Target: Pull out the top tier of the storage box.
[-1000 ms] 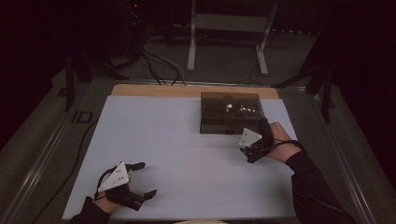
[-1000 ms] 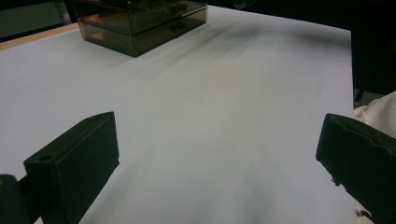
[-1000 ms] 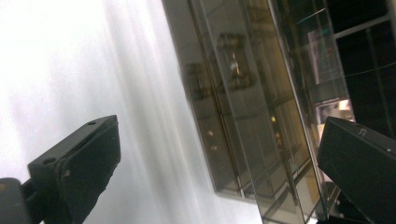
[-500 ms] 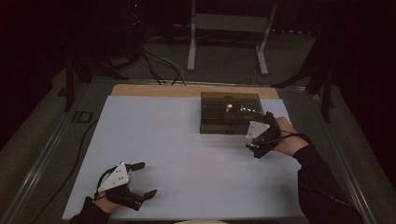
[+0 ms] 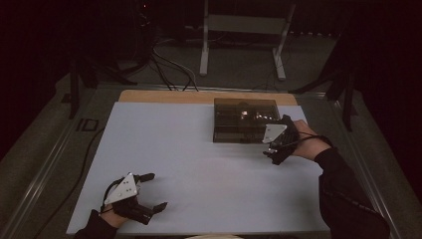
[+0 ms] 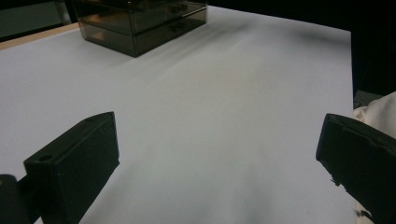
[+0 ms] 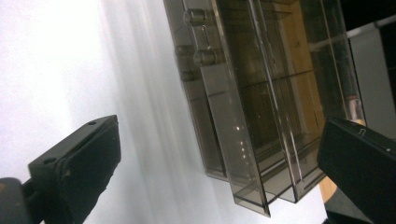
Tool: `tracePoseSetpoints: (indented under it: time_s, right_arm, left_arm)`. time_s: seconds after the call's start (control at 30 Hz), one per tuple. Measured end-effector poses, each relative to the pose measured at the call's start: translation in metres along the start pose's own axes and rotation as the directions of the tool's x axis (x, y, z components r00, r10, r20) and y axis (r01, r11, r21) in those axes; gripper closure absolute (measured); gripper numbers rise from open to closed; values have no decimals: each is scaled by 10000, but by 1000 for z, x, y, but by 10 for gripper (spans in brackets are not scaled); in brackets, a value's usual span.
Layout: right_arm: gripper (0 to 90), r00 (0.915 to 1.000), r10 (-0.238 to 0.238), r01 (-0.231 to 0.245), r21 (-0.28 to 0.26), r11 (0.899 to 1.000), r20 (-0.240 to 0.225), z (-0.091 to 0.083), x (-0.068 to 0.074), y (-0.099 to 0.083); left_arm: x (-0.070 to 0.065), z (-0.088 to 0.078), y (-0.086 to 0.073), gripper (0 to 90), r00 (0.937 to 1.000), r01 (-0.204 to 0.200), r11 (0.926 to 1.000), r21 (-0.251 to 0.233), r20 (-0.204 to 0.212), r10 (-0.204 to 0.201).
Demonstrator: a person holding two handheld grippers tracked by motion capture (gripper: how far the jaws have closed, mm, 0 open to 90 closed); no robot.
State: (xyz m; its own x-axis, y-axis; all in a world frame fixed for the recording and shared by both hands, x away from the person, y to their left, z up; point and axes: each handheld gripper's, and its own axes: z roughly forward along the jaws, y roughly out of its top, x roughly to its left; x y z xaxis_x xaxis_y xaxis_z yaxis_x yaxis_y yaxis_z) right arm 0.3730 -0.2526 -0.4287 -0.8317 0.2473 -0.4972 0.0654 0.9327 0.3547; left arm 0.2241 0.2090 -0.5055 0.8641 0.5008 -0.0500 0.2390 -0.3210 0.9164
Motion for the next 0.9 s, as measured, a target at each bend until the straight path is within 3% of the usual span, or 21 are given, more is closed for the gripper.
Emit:
tracePoseSetpoints:
  time_s: [0.2, 0.3, 0.5, 0.8, 0.9]
  right_arm:
    - [2, 9987, 34, -26, 155, 9999, -516, 1, -6, 2]
    - [53, 9986, -80, 96, 306, 9995, -527, 2, -8, 3]
    - [55, 9976, -83, 104, 292, 9995, -689, 2, -13, 6]
    - [61, 9914, -328, 390, 469, 9981, -1266, 6, -19, 10]
    - [93, 9892, -189, 280, 611, 9977, -1455, 8, -22, 10]
  left_arm:
    - [0, 0, 0, 9, 10000, 3, 10000, 4, -8, -3]
    - [0, 0, 0, 9, 10000, -5, 10000, 14, 2, 5]
    - [0, 0, 0, 9, 10000, -19, 10000, 15, -8, 19]
    - [0, 0, 0, 8, 10000, -41, 10000, 21, -22, 41]
    - [0, 0, 0, 9, 10000, -40, 10000, 13, -17, 40]
